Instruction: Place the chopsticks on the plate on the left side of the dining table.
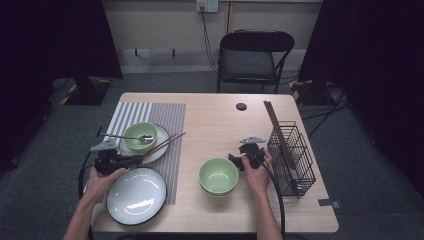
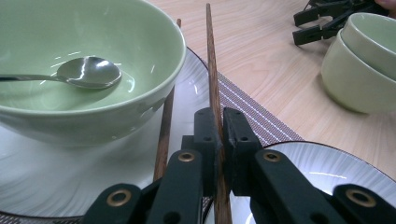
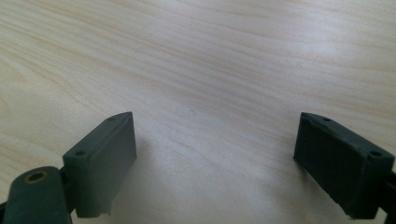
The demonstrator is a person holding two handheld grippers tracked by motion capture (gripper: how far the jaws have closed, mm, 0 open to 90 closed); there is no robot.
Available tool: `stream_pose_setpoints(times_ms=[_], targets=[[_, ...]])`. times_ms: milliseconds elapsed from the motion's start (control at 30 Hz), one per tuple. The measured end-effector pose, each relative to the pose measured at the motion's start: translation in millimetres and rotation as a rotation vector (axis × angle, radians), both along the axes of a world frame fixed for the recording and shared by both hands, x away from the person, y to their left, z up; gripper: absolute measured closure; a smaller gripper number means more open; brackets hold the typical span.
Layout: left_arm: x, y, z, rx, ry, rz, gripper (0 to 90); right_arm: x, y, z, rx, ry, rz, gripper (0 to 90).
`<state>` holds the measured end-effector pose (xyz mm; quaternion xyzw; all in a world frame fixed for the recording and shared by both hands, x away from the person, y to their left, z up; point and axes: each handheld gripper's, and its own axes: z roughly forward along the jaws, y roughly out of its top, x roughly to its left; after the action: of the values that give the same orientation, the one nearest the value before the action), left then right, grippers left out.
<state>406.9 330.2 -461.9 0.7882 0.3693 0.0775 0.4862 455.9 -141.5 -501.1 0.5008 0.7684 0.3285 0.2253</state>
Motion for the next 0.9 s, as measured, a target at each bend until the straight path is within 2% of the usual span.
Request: stream_pose_setpoints(times_ms=[133, 233, 633, 667, 900], targets=[[0.3, 2.3, -0.9, 0.002, 0.005, 0.004, 85.0, 0.0, 0.0, 0.0, 0.000, 0.000, 0.000, 12.1], [1.1, 3.6, -2.9, 0.036, 0.011, 0.022, 85.0, 0.0, 0.0, 0.0, 0.000, 0.000, 0.000, 12.1], [3.2, 4.0, -9.5, 0.076, 0.045, 0.018, 84.9, 0.0, 0.0, 0.0, 0.000, 0.000, 0.000, 12.1], [3.1, 4.1, -9.7, 0.088, 0.045, 0.020, 84.8, 0.0, 0.0, 0.0, 0.000, 0.000, 0.000, 12.0], [2.5, 3.5, -10.0, 0.096, 0.038, 0.011, 84.6, 0.0, 0.0, 0.0, 0.000, 0.000, 0.000, 12.0]])
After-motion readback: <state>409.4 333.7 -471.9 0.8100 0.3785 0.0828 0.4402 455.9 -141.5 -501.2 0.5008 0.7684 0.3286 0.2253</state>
